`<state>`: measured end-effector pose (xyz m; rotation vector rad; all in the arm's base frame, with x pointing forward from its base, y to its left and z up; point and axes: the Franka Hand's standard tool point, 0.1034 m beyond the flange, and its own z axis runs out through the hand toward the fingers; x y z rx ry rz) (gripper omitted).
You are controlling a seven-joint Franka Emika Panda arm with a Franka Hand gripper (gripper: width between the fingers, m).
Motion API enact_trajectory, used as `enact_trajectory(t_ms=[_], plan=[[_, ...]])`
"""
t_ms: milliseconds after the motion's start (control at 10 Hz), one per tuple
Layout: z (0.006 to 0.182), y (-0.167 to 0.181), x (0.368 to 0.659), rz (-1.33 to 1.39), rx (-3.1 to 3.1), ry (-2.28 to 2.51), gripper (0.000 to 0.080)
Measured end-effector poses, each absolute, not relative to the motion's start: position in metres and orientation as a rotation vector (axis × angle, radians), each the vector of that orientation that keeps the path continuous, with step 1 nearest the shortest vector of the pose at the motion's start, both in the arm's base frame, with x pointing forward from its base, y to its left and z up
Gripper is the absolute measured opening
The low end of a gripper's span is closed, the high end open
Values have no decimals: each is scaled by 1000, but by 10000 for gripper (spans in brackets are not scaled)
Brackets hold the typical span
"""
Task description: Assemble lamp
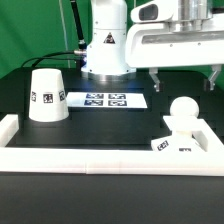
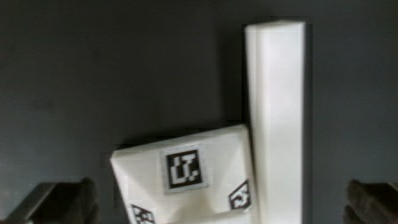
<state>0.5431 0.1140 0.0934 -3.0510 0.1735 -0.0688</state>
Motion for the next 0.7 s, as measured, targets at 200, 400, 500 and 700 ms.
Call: enact_trajectory(t_ms=[200, 400, 500, 700], plan=[[93, 113, 543, -67, -3051, 174, 699], [90, 119, 535, -77, -3047, 237, 699], [83, 125, 519, -75, -3048, 251, 699], [75, 135, 509, -88, -3048, 227, 699]])
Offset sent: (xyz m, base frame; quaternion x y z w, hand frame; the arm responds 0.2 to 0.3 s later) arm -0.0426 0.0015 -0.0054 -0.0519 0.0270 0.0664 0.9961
